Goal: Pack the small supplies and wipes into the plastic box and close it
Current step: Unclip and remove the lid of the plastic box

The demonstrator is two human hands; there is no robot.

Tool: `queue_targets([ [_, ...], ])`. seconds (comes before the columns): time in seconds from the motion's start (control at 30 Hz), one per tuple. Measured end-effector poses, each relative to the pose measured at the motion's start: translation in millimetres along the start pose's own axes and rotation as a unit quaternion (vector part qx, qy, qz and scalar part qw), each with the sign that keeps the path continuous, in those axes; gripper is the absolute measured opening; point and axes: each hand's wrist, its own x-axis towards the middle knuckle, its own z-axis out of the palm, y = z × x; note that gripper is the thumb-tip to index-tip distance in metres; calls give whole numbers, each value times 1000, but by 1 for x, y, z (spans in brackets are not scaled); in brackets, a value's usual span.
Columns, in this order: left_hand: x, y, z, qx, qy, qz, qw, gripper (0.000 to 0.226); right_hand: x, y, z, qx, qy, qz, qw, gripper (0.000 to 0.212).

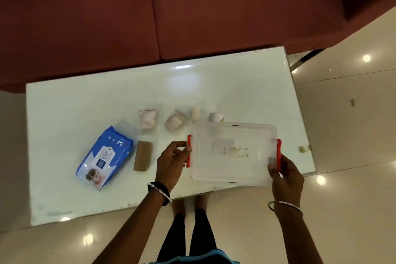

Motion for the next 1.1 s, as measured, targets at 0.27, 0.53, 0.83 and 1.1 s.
queue_targets([
  [0.27, -14, -62, -63, 74, 112, 17, 991, 18, -47, 13, 64, -25, -73, -12, 997, 36],
  [0.53, 5, -93, -83, 126, 195, 35, 972, 32, -49, 23, 113, -54, -100, -21, 993, 36],
  [0.83, 20, -98, -81, 251, 228, 88, 937, 33, -41, 34, 120, -70, -108, -41, 991, 37],
  [1.1, 37, -116, -95, 197, 192, 53, 960, 29, -32, 41, 112, 34, -140, 2, 990, 34],
])
